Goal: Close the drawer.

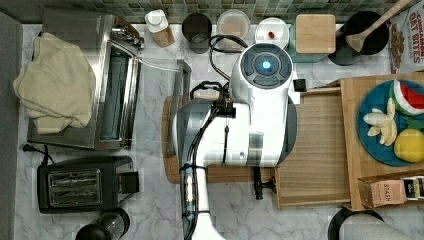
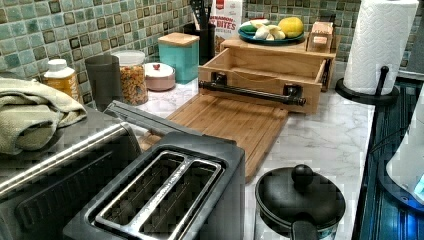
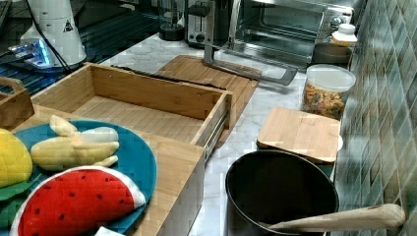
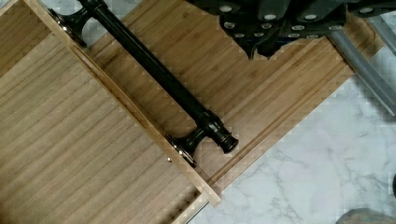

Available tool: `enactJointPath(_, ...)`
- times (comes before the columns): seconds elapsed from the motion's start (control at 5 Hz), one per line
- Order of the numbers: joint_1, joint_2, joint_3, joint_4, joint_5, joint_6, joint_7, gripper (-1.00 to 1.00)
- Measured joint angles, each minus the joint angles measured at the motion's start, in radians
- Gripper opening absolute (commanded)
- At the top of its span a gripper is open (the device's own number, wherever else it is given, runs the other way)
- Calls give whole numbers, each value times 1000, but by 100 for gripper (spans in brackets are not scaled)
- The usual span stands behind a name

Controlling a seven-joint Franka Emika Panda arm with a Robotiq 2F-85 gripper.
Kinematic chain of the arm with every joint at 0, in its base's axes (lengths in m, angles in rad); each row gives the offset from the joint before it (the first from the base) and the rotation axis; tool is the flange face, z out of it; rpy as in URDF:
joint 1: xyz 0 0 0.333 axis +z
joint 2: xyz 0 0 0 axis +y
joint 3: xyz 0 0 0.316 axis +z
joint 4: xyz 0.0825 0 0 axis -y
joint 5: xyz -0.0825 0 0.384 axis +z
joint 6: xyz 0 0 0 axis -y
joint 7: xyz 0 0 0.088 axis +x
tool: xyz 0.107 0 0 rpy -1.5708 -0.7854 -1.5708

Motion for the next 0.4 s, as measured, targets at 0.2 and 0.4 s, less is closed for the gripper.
enactJointPath(0.2, -1, 14, -2, -11, 14, 0, -95, -100)
enactJointPath(0.4, 5, 8, -2, -59, 11, 54, -258, -100)
